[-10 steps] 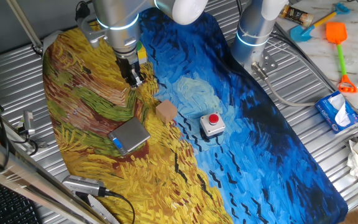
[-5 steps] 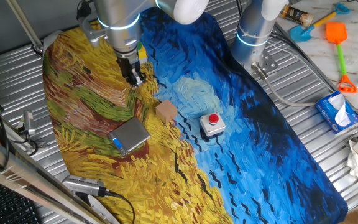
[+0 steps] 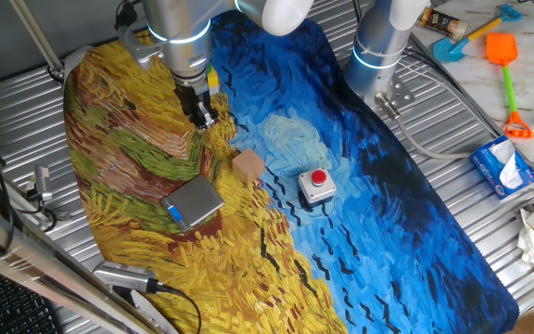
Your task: Place the block on the scale
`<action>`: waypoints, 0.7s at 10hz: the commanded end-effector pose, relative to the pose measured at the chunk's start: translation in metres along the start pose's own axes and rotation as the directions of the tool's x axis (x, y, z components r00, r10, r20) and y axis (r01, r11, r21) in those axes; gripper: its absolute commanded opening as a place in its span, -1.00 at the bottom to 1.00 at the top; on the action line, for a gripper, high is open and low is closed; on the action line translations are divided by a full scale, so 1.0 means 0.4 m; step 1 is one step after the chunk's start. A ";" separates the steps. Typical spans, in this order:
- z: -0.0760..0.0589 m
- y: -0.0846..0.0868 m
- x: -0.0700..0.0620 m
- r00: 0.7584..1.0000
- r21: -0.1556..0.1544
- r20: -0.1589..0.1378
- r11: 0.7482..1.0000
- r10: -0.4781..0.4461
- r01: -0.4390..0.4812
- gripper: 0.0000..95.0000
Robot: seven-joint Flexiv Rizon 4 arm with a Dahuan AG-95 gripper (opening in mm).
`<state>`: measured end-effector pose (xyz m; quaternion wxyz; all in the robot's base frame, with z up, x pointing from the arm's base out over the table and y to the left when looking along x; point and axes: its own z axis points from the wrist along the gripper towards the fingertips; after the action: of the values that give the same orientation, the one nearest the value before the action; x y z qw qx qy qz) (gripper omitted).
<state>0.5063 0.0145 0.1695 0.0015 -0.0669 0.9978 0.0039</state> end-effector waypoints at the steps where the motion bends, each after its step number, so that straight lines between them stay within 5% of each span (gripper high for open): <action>1: 0.004 0.000 -0.004 0.999 -0.016 -0.015 0.999 0.035 -0.035 -1.00; 5: 0.004 0.000 -0.004 0.999 -0.035 -0.003 0.998 0.043 -0.043 -1.00; 7: 0.004 0.005 0.006 0.998 -0.082 -0.013 0.995 0.055 -0.056 -1.00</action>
<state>0.5036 0.0148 0.1678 0.0041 -0.0401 0.9986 0.0343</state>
